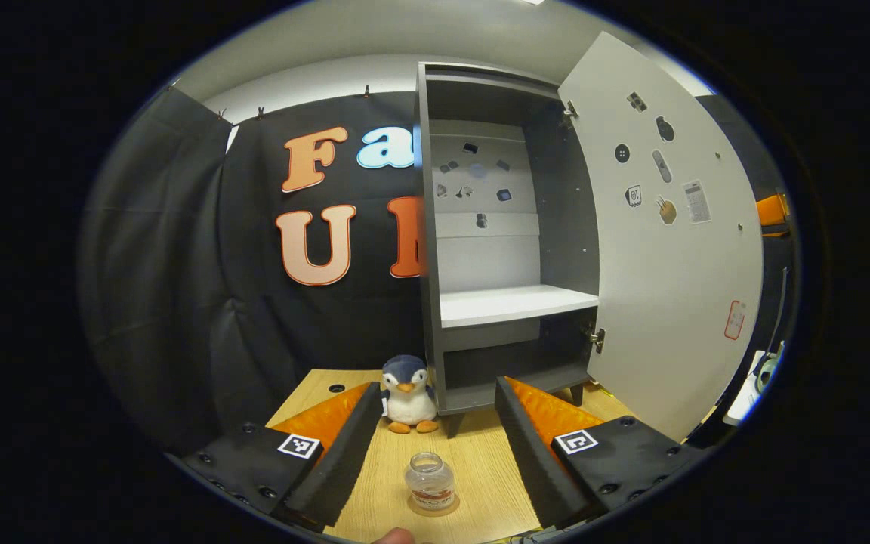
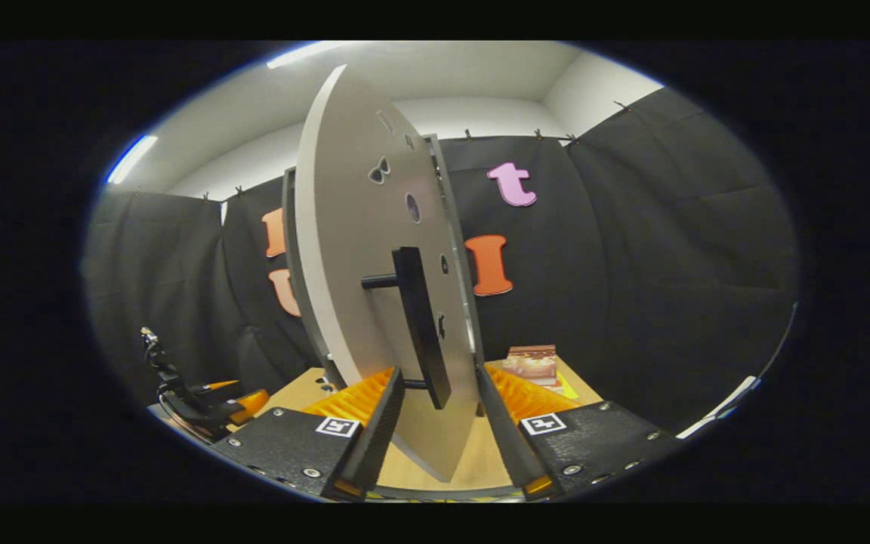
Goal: Open the cabinet door with the right hand, grasp the bottle in the cabinet with the left hand and place it on the coaster, then close the cabinet door with the right hand.
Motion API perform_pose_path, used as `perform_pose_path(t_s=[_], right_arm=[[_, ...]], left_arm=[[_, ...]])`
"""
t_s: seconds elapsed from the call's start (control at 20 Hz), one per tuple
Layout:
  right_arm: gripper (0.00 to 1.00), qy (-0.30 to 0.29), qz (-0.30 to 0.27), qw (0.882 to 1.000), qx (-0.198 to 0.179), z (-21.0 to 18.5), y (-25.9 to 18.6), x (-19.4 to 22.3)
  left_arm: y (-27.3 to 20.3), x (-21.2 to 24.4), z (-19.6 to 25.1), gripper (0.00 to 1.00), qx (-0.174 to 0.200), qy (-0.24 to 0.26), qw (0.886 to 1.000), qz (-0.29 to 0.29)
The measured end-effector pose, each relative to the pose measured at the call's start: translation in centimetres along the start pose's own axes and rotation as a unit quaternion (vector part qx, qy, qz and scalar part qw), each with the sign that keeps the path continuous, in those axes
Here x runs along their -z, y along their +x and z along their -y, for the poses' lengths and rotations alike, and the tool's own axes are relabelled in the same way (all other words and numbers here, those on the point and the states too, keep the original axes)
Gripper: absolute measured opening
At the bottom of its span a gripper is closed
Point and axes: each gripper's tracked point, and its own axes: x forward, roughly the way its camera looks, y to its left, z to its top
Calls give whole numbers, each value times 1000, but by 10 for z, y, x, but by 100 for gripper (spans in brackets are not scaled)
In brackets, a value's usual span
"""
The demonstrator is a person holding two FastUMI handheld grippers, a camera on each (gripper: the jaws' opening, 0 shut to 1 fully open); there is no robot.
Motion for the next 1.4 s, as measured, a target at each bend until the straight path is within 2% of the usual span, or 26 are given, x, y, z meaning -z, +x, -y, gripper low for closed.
perform_pose_path(t_s=[0.15,0.2,0.25,0.3,0.35,0.65,0.8,0.85,0.9,1.05,1.1,1.15,1.2,1.25,1.35,1.4], right_arm=[[63,13,-3,999,-33,-26,13,5],[58,18,-2,999,-39,-33,17,5],[63,20,-1,999,-44,-39,22,5],[58,21,-1,999,-48,-43,28,6],[63,22,-2,998,-53,-48,33,8],[65,44,-9,995,-95,-82,57,15],[70,41,-14,993,-110,-104,79,20],[64,37,-13,993,-115,-112,89,19],[76,35,-11,992,-117,-117,99,21],[82,18,-10,992,-127,-136,125,27],[89,8,-7,992,-128,-146,129,24],[89,-5,-3,992,-130,-155,133,23],[86,-17,0,991,-129,-164,136,22],[91,-26,1,991,-129,-174,141,22],[87,-41,6,991,-131,-190,152,19],[91,-44,7,990,-131,-195,157,19]], left_arm=[[0,0,-9,97,-5,1,1000,2],[0,0,-14,97,-9,1,1000,3],[0,1,-19,97,-13,0,1000,2],[0,2,-26,97,-18,-1,1000,0],[1,3,-32,97,-23,-2,1000,0],[7,10,-64,97,-47,-14,999,-8],[14,12,-79,97,-55,-18,998,-11],[15,13,-84,97,-58,-20,998,-11],[17,13,-87,97,-57,-21,998,-11],[21,13,-100,97,-58,-20,998,-7],[22,12,-106,97,-61,-21,998,-6],[25,11,-109,95,-62,-23,998,-6],[28,11,-114,97,-64,-26,998,-5],[31,9,-119,97,-67,-27,997,-4],[35,6,-127,97,-70,-31,997,-2],[38,5,-133,97,-73,-32,997,-1]])
